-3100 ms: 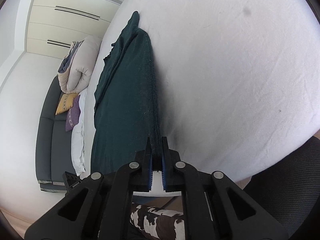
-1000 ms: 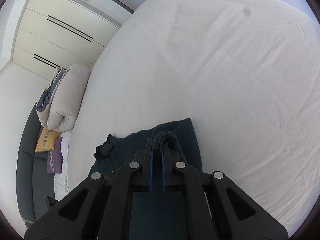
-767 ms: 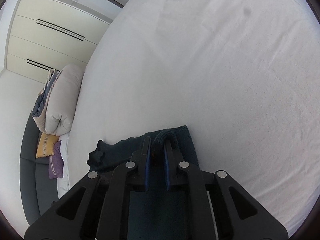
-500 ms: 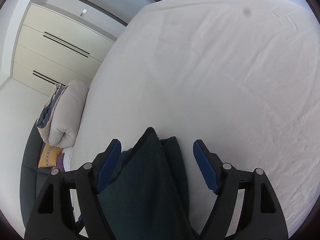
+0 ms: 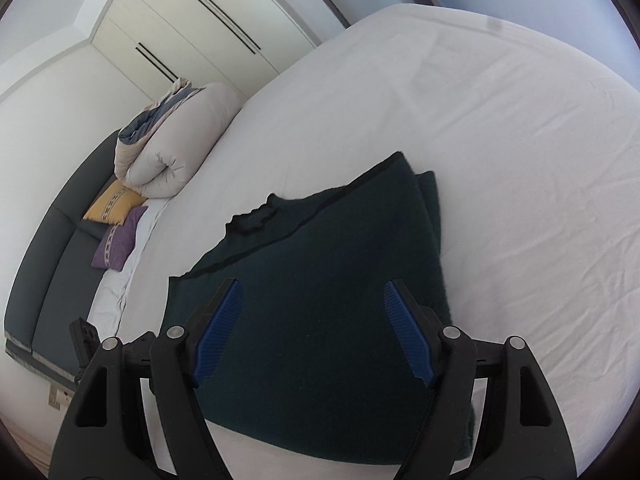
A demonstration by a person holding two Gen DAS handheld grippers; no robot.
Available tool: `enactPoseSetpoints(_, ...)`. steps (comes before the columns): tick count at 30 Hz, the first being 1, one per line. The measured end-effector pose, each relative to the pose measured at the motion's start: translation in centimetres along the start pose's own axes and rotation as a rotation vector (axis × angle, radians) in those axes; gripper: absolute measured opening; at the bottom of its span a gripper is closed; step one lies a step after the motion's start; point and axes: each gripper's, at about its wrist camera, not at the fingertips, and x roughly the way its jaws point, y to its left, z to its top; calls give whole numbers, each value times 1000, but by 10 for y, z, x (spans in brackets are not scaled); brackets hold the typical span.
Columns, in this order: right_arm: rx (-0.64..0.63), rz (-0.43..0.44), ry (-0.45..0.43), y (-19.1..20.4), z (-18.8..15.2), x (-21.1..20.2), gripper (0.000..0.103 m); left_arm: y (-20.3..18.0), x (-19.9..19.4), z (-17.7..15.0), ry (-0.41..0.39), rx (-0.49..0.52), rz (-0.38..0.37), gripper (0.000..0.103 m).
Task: Fold small clothes
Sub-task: 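Lift the hem with both grippers and fold it toward the collar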
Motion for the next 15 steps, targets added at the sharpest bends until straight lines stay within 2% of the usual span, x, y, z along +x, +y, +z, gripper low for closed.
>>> enactPoseSetpoints(1, 5, -6, 25, -2, -4, 7, 73, 4, 4, -2, 9, -2, 3, 55)
enactPoseSetpoints(3, 16, -86, 67, -18, -19, 14, 69, 9, 9, -7, 16, 16, 25, 41)
enactPoseSetpoints(5, 4, -108, 70, -34, -28, 17, 43, 10, 4, -11, 9, 39, 30, 39)
enactPoseSetpoints(7, 33, -94, 53, -46, -29, 11, 33, 11, -4, -12, 5, 36, 33, 39)
enactPoseSetpoints(11, 106, -174, -6, -56, -33, -19, 38, 6, -21, -15, -31, 46, 60, 39)
enactPoseSetpoints(13, 102, -117, -40, -53, -34, -41, 38, -5, -33, -20, -64, 88, 63, 39)
enactPoseSetpoints(15, 80, -23, -52, -43, -38, -56, 38, -19, -39, -27, -83, 138, 51, 47)
